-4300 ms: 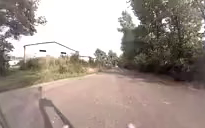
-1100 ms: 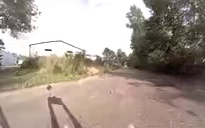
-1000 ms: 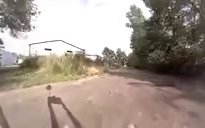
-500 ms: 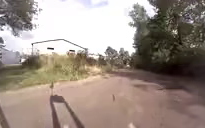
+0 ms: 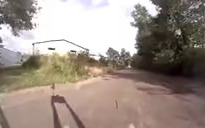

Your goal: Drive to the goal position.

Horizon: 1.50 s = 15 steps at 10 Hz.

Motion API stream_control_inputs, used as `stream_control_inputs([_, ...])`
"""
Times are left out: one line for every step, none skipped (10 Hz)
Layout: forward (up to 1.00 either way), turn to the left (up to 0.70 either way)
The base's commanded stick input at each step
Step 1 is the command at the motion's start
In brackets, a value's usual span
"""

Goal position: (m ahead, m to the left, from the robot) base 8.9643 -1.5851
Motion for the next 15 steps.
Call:
stream_control_inputs([0.70, -0.28])
stream_control_inputs([0.70, -0.22])
stream_control_inputs([0.70, -0.16])
stream_control_inputs([0.70, -0.10])
stream_control_inputs([0.70, -0.05])
stream_control_inputs([0.70, 0.00])
stream_control_inputs([0.70, 0.00])
stream_control_inputs([0.70, 0.00])
stream_control_inputs([0.70, 0.00])
stream_control_inputs([0.70, 0.00])
stream_control_inputs([0.70, 0.00])
stream_control_inputs([0.70, 0.00])
stream_control_inputs([0.70, 0.00])
stream_control_inputs([0.70, 0.00])
stream_control_inputs([0.70, 0.00])
